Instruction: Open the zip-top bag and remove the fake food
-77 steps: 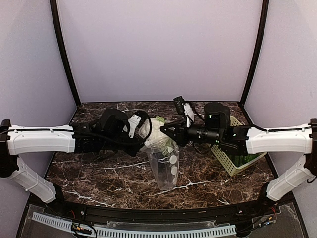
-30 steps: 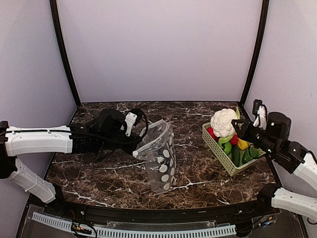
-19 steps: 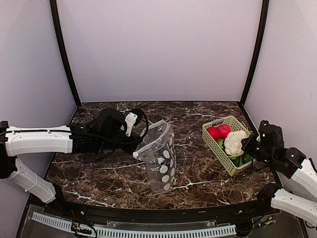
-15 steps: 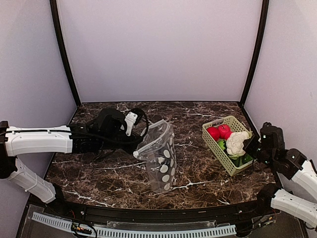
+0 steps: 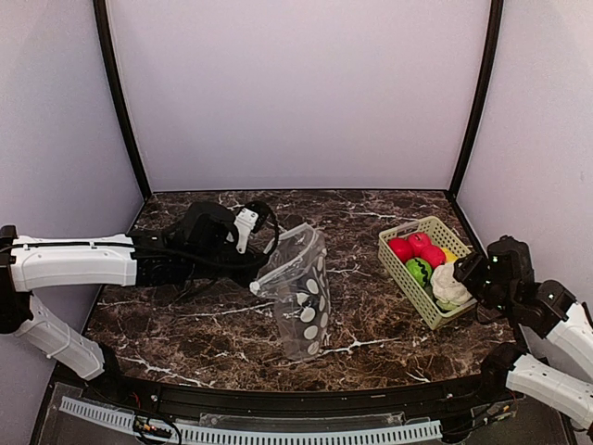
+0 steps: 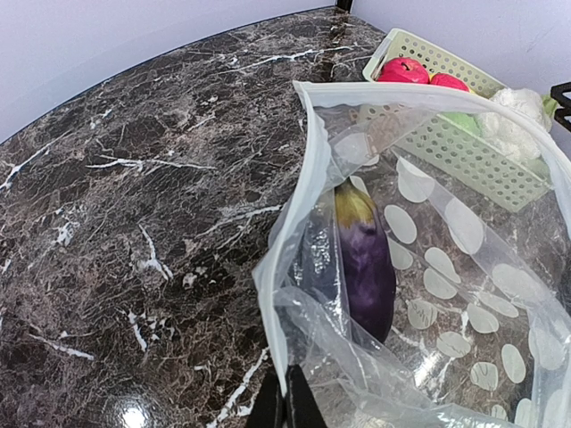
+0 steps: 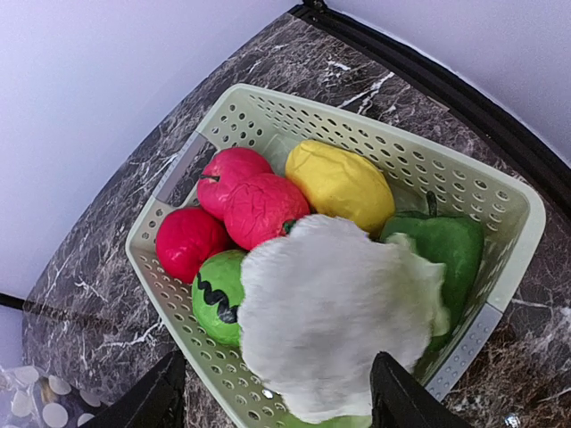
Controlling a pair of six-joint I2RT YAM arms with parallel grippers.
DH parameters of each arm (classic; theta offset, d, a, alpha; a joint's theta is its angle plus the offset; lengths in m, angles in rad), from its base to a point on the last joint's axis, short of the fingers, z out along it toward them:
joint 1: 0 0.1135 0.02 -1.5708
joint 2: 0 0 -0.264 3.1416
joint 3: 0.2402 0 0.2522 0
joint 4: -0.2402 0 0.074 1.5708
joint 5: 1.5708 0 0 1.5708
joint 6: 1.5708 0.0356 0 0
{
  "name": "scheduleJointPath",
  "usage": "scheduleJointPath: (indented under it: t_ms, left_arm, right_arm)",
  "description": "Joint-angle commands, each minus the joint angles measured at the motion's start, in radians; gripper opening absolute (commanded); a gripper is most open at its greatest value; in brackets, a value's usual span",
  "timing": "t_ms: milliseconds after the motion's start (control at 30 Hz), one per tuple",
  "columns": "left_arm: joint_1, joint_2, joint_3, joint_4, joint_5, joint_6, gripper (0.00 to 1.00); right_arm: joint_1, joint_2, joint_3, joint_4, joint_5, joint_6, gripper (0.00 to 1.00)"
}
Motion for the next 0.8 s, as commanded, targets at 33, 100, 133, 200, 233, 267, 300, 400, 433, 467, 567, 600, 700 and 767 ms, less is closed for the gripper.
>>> scheduleJointPath:
  t_ms: [33,100,133,200,233,267,300,400,433,467,567,600,700,767]
  left_arm:
    - [0.008,-0.001,0.042,-0.008,-0.006,0.020,0.01]
    - [0.010,-0.007,0.048,-0.018,-0.020,0.035,0.01]
    - [0.011,-0.012,0.058,-0.028,-0.029,0.043,0.01]
    - [0.012,-0.017,0.081,-0.060,-0.057,0.070,0.01]
    - [0.013,-0.019,0.094,-0.073,-0.077,0.091,0.01]
    - [0.016,-0.024,0.118,-0.098,-0.086,0.099,0.01]
    - [0.016,-0.028,0.137,-0.120,-0.109,0.111,0.01]
    - [0.016,-0.066,0.160,-0.141,-0.134,0.135,0.01]
    - [0.017,-0.081,0.168,-0.150,-0.140,0.149,0.01]
    - [0.016,-0.088,0.172,-0.157,-0.142,0.164,0.01]
    - [0.017,-0.103,0.201,-0.207,-0.124,0.201,0.01]
    - [0.017,-0.105,0.207,-0.217,-0.114,0.218,0.01]
    - [0.016,-0.115,0.218,-0.243,-0.068,0.240,0.01]
    - [0.016,-0.112,0.210,-0.245,-0.043,0.245,0.01]
  right_arm:
    - [-0.008,0.024,0.016,-0.007,0.029,0.004,0.78]
    - [-0.007,0.025,0.019,0.001,0.028,-0.005,0.89]
    - [-0.007,0.024,0.021,0.004,0.029,-0.011,0.94]
    - [-0.007,0.024,0.021,0.033,0.015,-0.046,0.98]
    - [-0.007,0.025,0.019,0.060,0.001,-0.078,0.99]
    - [-0.007,0.031,0.021,0.086,-0.022,-0.112,0.99]
    - [-0.007,0.041,0.025,0.117,-0.048,-0.151,0.99]
    - [-0.007,0.084,0.056,0.204,-0.140,-0.260,0.99]
    - [-0.007,0.103,0.070,0.235,-0.179,-0.312,0.99]
    - [-0.007,0.128,0.087,0.260,-0.216,-0.347,0.99]
    - [-0.006,0.193,0.127,0.343,-0.352,-0.439,0.97]
    - [-0.006,0.213,0.135,0.373,-0.408,-0.463,0.96]
    - [-0.004,0.273,0.149,0.487,-0.595,-0.508,0.91]
    - [0.004,0.306,0.157,0.560,-0.703,-0.541,0.87]
